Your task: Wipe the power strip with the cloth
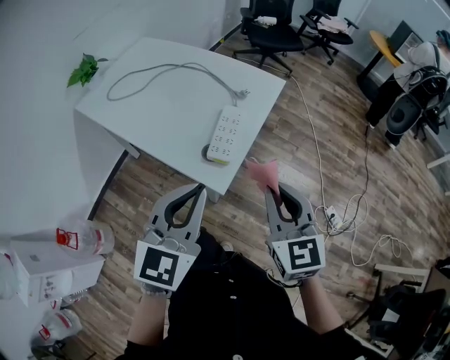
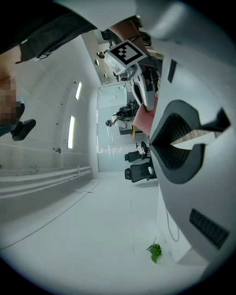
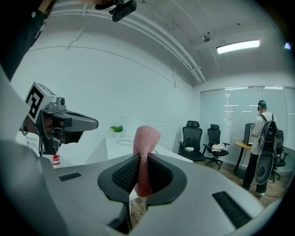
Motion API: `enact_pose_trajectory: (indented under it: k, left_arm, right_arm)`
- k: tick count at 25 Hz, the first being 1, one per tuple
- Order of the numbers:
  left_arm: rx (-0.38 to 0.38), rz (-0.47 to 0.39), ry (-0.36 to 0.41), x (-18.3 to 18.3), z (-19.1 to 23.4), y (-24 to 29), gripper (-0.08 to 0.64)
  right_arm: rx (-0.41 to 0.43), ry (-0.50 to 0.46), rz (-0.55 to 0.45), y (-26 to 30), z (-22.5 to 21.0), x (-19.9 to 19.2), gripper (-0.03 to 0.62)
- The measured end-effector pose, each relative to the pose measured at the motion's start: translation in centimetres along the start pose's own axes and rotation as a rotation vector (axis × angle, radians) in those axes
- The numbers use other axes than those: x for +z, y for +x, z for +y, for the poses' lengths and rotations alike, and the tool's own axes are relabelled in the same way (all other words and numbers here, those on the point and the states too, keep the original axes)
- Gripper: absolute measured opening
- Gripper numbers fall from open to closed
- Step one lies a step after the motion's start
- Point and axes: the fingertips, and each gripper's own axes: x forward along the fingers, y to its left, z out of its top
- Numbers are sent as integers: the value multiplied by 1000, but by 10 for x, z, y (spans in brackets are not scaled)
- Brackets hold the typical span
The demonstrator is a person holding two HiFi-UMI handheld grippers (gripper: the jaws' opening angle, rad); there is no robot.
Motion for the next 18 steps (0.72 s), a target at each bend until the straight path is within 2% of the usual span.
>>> enact_pose_trajectory:
  k: [7,18]
  left_arm:
    - [-25,-6,7,-1,13,20,11]
    - [-78,4,1,0,62,76,11]
  right_arm:
    - [-23,-11,28,18,-14,-3,55]
    - [-77,-14,52,78,-46,6,55]
